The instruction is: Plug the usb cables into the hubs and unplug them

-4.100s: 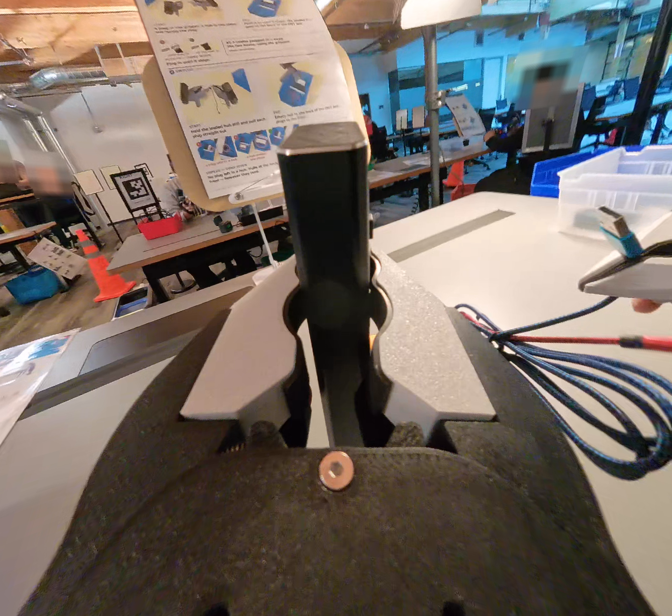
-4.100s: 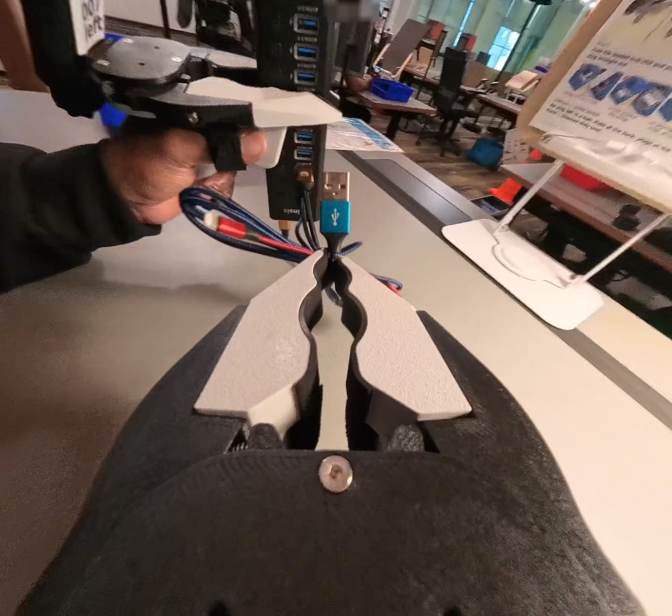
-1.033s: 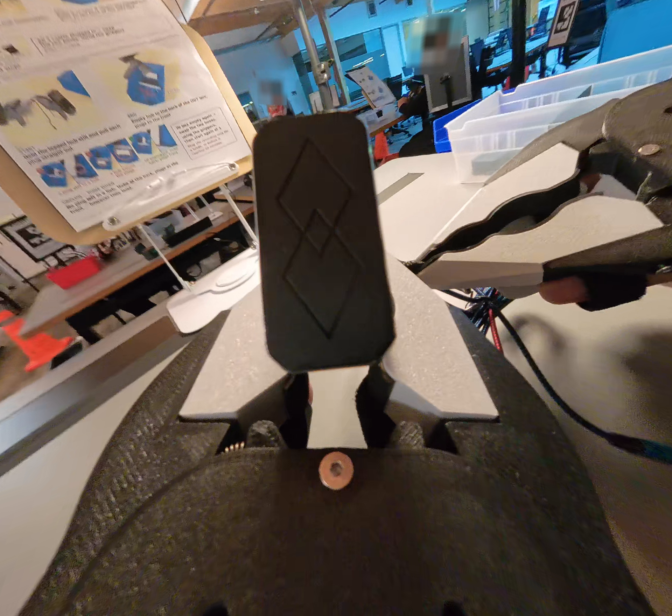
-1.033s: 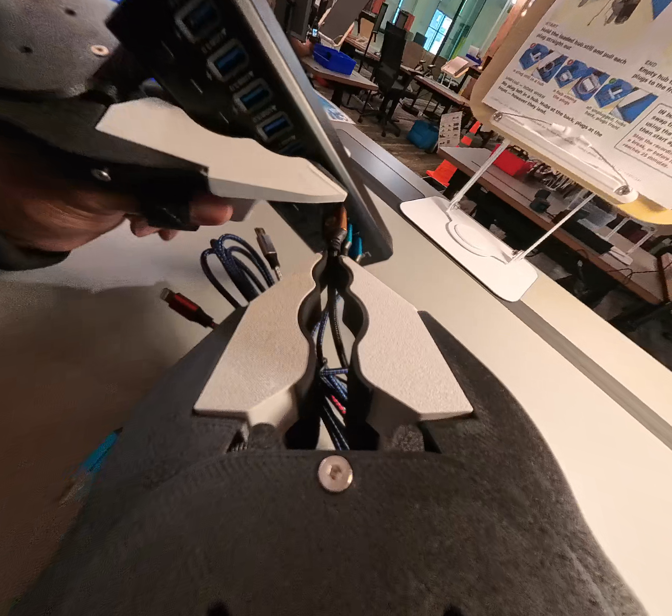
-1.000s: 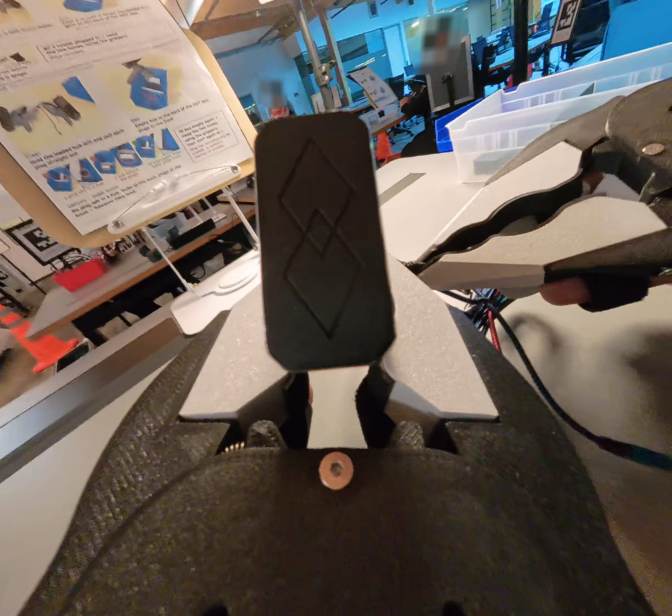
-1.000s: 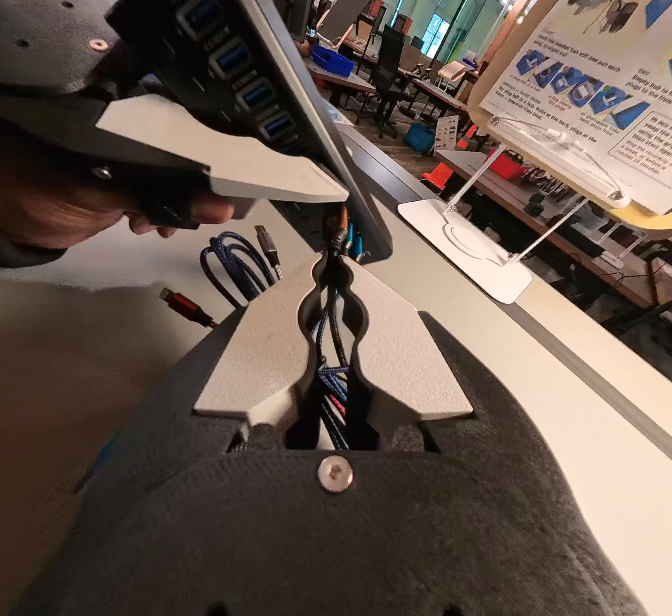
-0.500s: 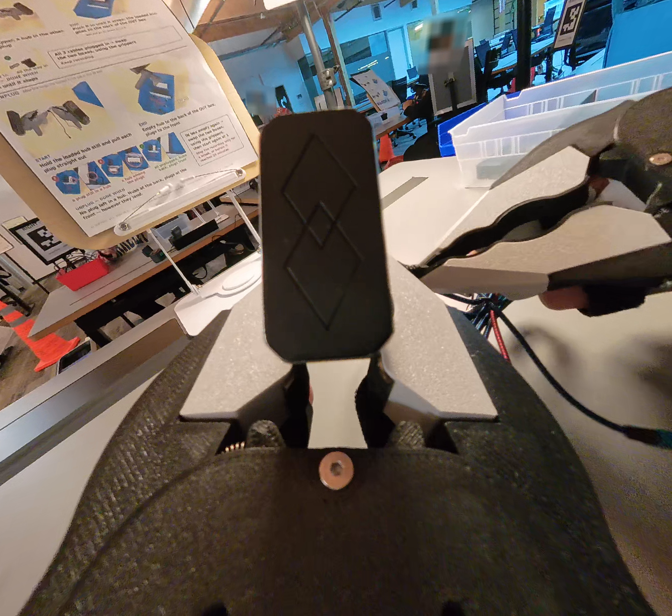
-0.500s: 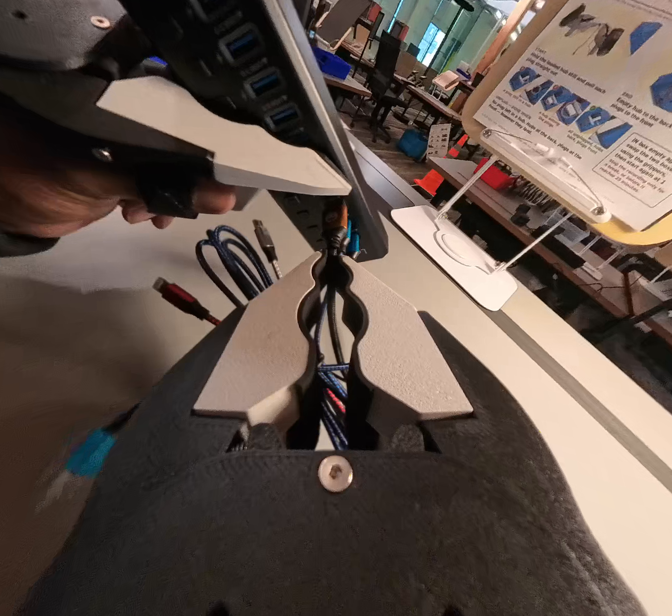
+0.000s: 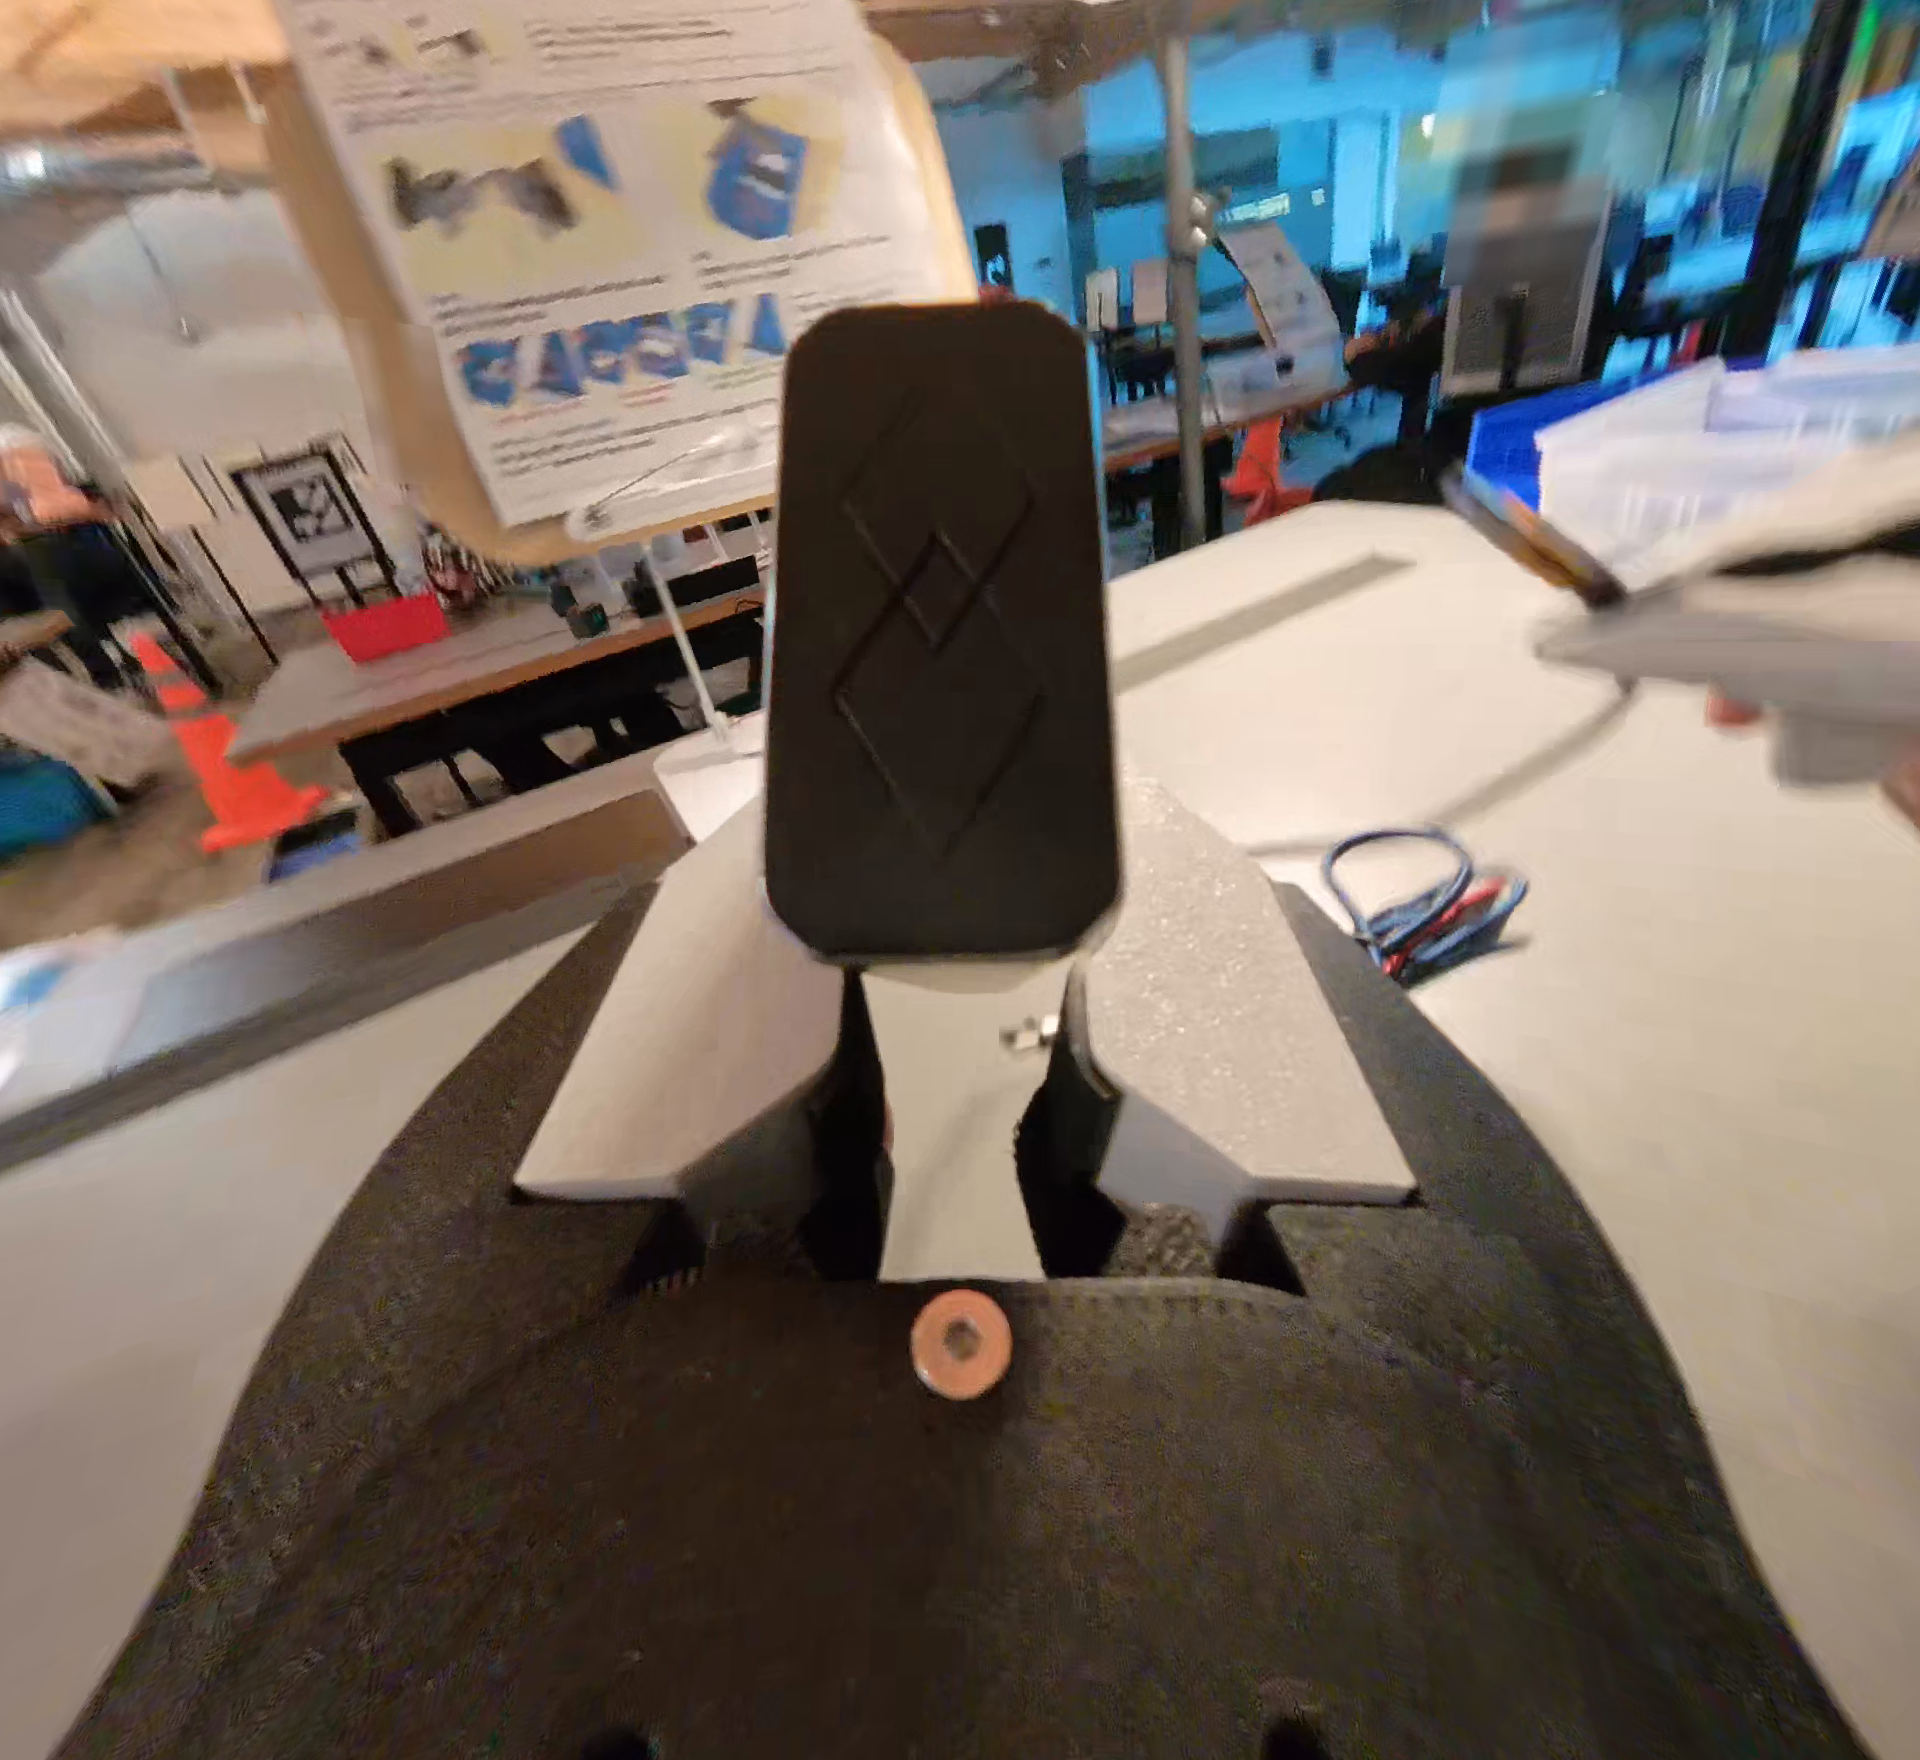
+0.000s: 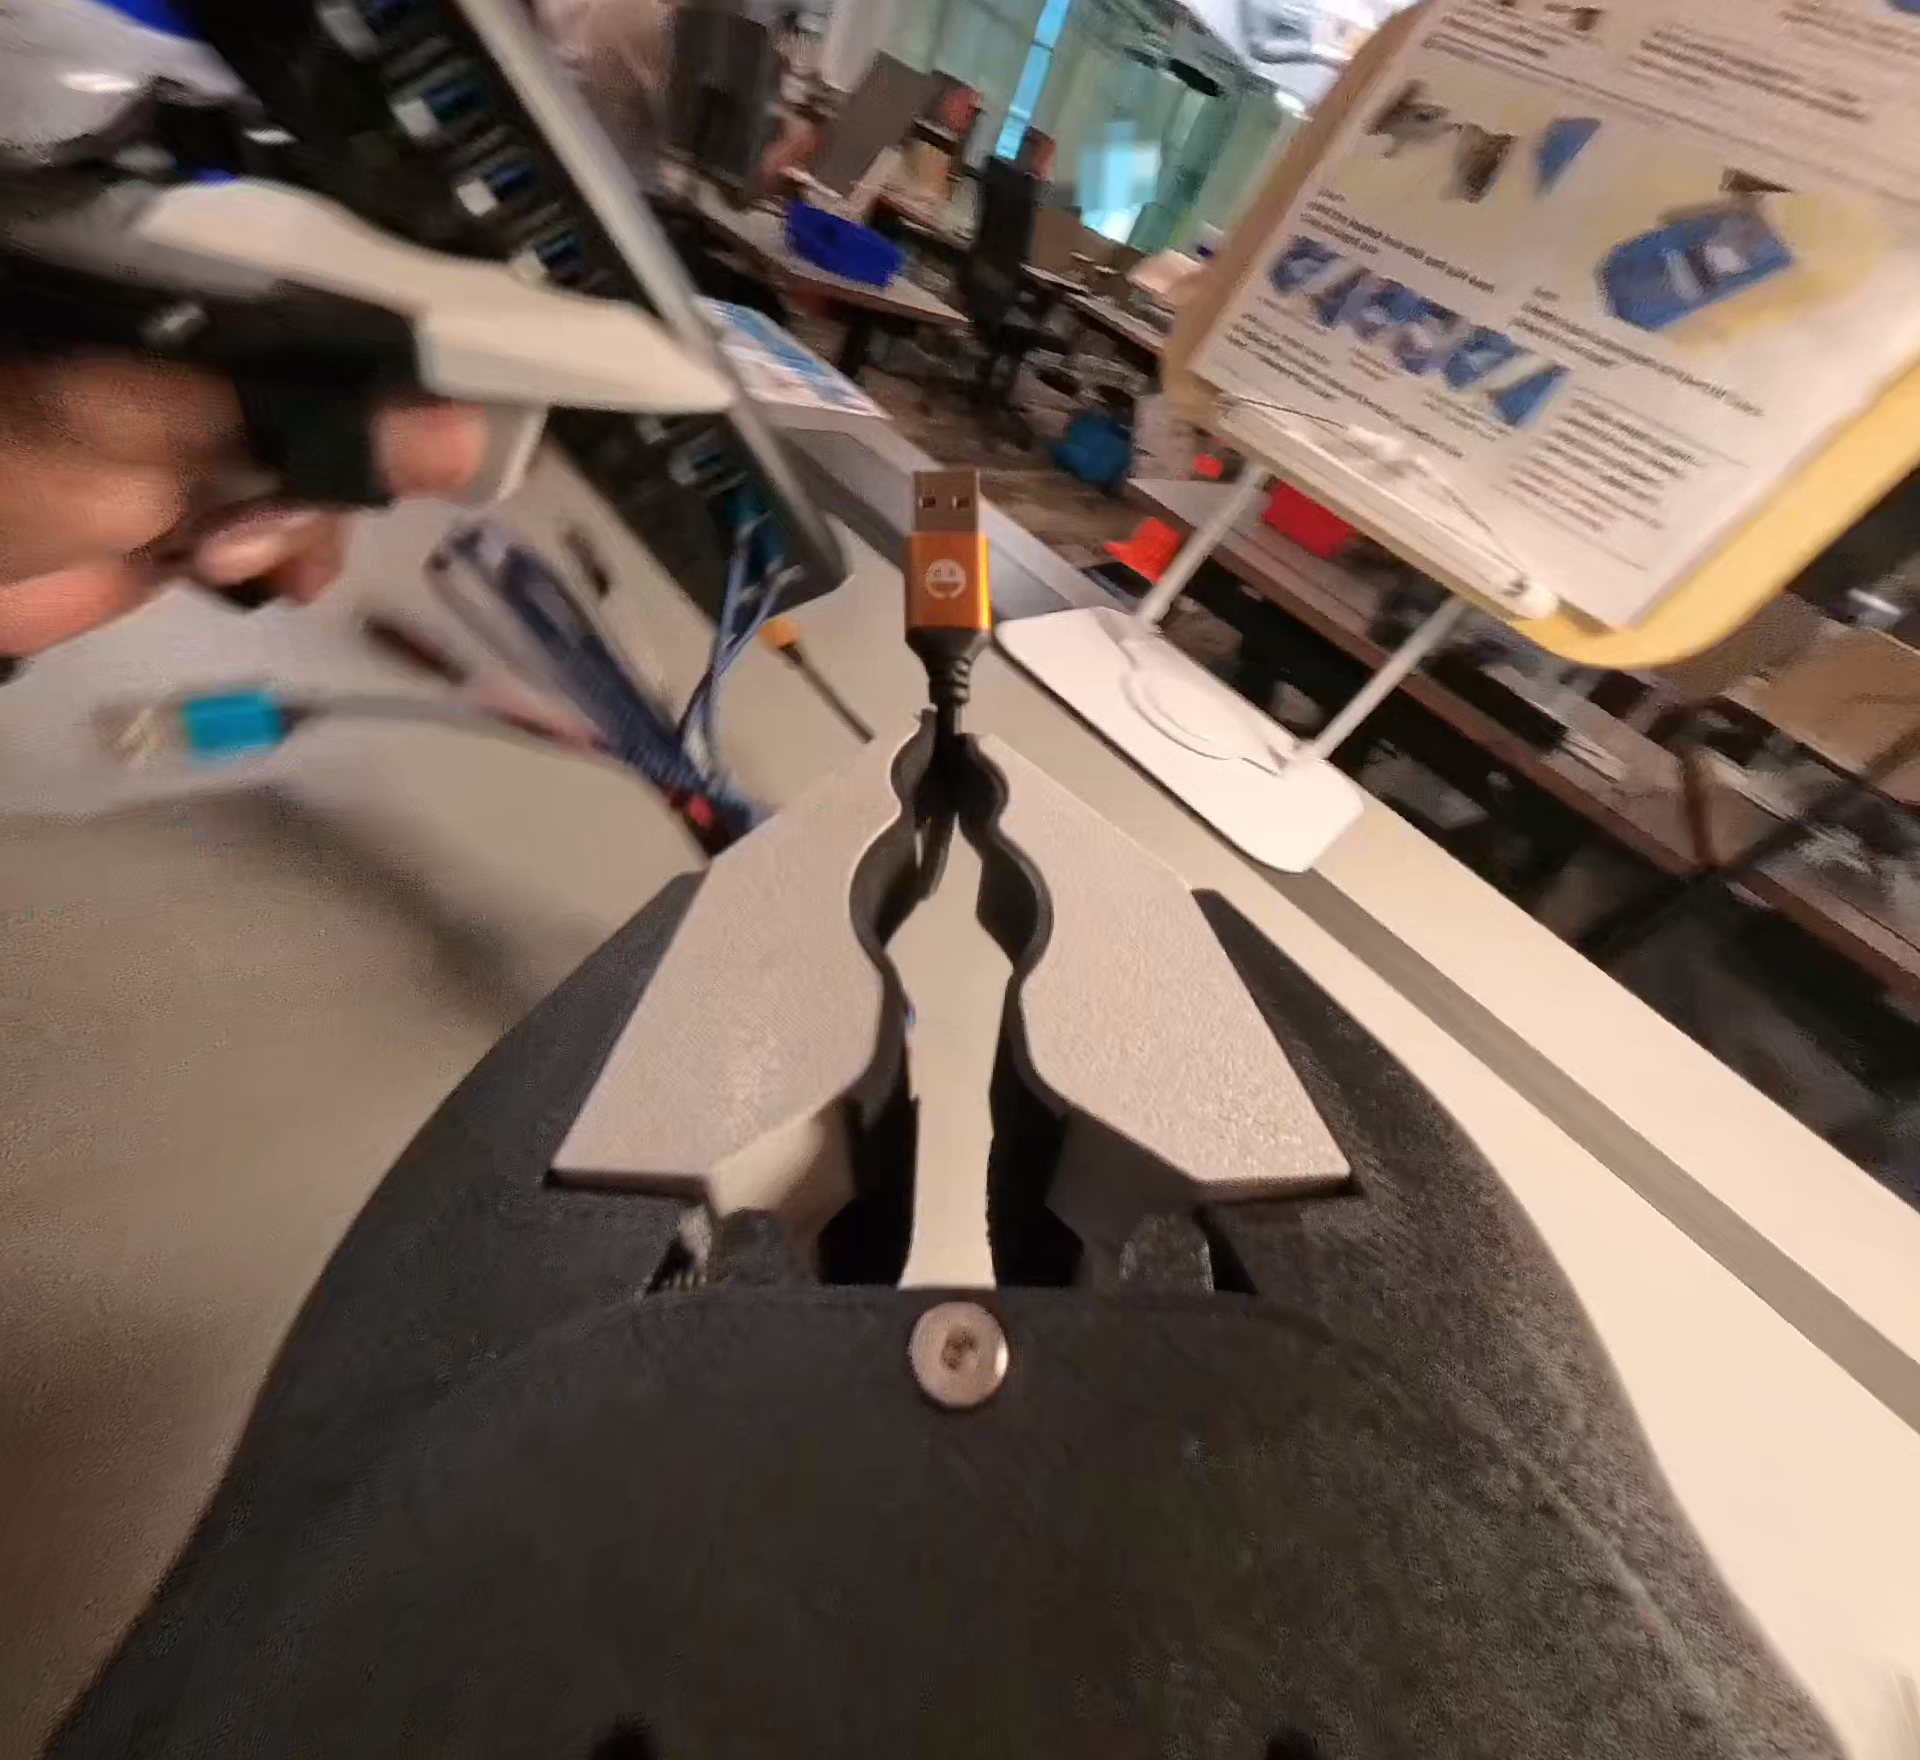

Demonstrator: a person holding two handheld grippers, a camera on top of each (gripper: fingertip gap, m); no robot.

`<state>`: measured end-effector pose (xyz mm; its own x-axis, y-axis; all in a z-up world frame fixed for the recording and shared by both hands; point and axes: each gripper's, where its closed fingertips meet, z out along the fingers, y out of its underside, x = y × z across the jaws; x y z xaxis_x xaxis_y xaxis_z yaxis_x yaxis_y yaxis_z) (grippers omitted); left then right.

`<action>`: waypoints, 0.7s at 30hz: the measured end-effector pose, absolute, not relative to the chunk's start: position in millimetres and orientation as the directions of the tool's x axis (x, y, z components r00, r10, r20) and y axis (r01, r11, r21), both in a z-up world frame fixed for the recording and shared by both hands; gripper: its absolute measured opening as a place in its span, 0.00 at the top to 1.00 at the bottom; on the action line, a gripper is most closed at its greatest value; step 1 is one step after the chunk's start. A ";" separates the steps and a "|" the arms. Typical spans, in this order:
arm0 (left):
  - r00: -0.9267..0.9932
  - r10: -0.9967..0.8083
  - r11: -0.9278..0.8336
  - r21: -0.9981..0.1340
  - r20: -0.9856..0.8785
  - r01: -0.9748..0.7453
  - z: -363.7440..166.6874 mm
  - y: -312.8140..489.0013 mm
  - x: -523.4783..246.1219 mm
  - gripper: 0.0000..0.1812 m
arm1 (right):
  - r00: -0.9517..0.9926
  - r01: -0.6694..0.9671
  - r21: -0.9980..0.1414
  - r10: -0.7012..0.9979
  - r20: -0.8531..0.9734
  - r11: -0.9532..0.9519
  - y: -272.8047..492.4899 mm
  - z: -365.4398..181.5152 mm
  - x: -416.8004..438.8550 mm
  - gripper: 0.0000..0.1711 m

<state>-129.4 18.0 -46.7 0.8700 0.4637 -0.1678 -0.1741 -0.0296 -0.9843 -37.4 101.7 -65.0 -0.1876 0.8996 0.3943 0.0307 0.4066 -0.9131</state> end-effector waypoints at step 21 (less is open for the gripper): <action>0.885 0.371 -0.029 -0.956 -0.281 -0.292 -41.6 35.5 -96.1 0.83 | -0.452 -0.052 -0.950 0.841 0.297 0.307 60.1 -68.4 -23.0 0.80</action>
